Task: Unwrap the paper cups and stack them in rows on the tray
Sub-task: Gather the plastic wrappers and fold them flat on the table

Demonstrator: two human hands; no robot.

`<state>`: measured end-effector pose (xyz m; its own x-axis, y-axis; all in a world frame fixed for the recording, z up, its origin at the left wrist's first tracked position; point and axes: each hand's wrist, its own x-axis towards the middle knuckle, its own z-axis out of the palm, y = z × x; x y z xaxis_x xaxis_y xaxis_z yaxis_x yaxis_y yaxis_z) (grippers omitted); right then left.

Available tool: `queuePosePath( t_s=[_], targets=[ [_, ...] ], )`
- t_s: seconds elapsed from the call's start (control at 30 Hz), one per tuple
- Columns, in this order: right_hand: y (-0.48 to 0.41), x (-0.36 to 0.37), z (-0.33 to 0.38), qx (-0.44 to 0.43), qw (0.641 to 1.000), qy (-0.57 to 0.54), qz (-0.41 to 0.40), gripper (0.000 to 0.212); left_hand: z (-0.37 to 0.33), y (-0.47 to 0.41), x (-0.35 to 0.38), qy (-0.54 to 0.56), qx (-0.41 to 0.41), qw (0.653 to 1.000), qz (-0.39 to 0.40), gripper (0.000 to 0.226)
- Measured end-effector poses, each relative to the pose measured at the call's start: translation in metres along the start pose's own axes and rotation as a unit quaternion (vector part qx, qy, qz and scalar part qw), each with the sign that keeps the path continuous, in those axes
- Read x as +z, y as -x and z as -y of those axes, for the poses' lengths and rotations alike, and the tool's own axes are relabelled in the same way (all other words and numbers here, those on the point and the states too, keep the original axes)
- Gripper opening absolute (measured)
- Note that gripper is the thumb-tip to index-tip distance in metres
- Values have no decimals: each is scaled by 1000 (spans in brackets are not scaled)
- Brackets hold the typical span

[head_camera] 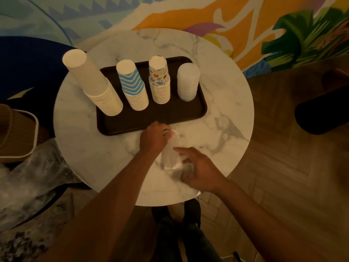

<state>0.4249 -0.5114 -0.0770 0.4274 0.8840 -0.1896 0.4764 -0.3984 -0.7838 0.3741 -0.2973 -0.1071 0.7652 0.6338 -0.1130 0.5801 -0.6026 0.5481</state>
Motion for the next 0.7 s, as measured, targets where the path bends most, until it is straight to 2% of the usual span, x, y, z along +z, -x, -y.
queuePosePath(
  t_s=[0.07,0.13,0.3,0.47,0.57,0.7],
  targets=[
    [9,13,-3,-26,995,95,34,84,-2,2,0,17,-22,1000,-11,19],
    [8,26,-10,-39,991,130,13,70,-3,4,2,47,-35,998,-13,17],
    [-1,36,-16,0,995,99,-33,41,4,10,7,41,3,999,-19,5],
    [-2,38,-17,2,995,82,-64,36,5,14,6,2,21,999,-35,6],
    [-4,39,-19,-12,992,97,-80,33,2,16,-1,-6,34,999,14,11],
    [-6,40,-23,-26,988,123,-95,23,2,33,-18,-14,37,990,134,29]
  ],
)
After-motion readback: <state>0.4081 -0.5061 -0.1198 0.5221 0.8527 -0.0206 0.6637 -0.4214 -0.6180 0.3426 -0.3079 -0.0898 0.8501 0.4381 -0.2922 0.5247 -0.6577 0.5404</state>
